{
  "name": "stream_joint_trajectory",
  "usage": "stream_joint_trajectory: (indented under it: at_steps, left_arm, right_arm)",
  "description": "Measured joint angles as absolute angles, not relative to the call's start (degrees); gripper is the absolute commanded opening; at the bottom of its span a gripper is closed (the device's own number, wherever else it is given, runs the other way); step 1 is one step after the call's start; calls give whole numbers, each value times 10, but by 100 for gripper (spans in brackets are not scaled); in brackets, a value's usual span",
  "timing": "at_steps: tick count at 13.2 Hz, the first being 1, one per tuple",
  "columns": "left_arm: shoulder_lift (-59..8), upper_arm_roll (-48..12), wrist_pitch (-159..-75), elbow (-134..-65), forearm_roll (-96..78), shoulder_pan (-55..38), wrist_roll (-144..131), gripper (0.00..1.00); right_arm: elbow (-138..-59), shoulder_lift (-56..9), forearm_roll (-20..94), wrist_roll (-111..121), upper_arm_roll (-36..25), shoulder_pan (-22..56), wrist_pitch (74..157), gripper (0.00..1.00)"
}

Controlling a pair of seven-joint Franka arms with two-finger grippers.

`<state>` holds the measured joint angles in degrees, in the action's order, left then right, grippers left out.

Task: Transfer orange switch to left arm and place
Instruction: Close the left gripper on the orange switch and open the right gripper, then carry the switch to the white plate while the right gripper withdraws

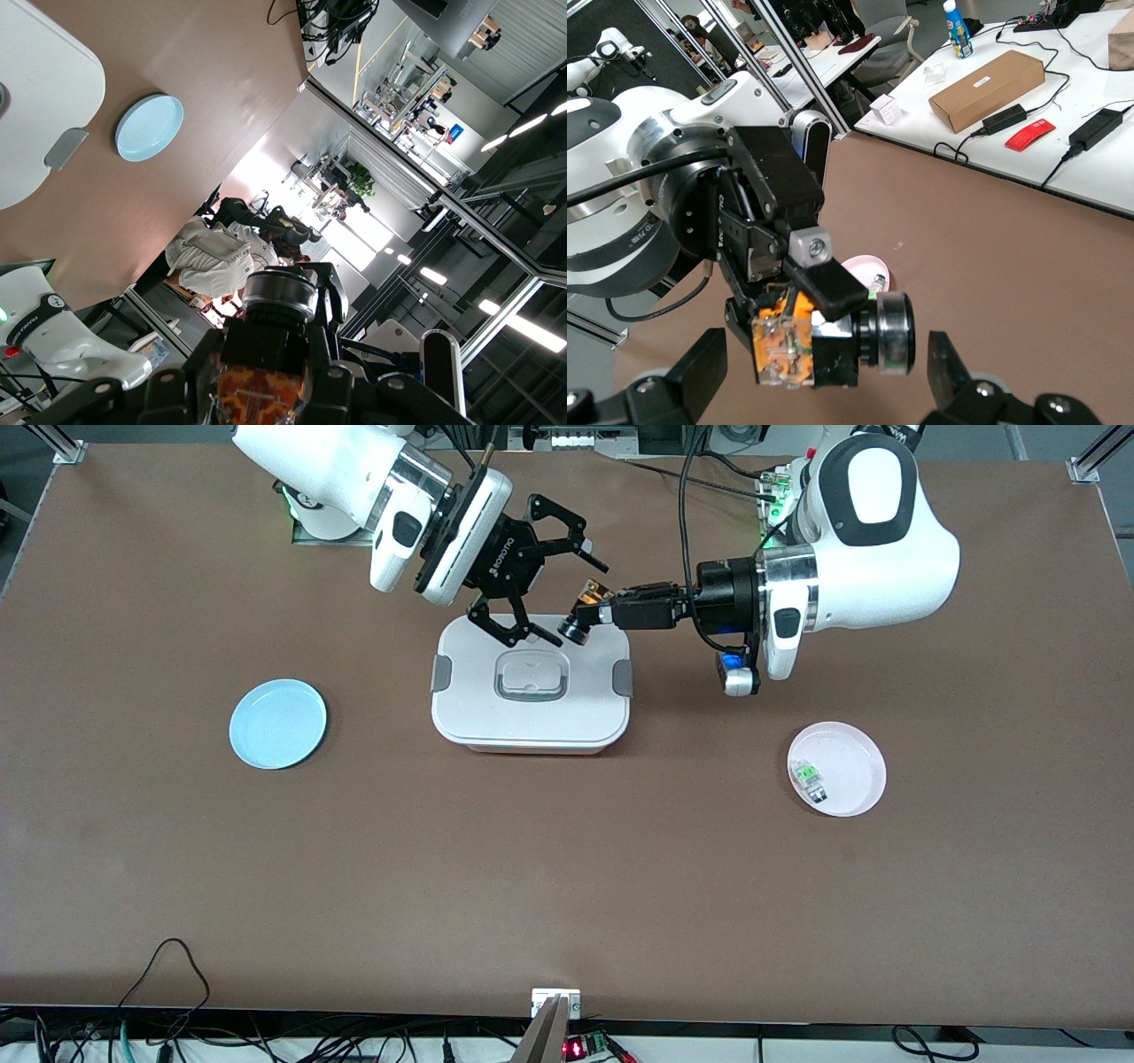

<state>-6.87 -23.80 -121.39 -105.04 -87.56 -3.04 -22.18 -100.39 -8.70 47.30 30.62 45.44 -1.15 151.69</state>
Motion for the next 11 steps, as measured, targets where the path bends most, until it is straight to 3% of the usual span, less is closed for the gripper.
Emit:
stream_joint_trajectory:
  at_steps: [6, 11]
  left_arm:
    - [-71, -212, -1214, -1064, -776, -25, -222, 0]
    - [-73, -207, -1204, -1102, -528, -19, -219, 0]
  right_arm:
    - [-1004, -86, 473, 278, 433, -13, 1486, 100]
    - [-1005, -89, 436, 275, 285, -20, 1285, 100]
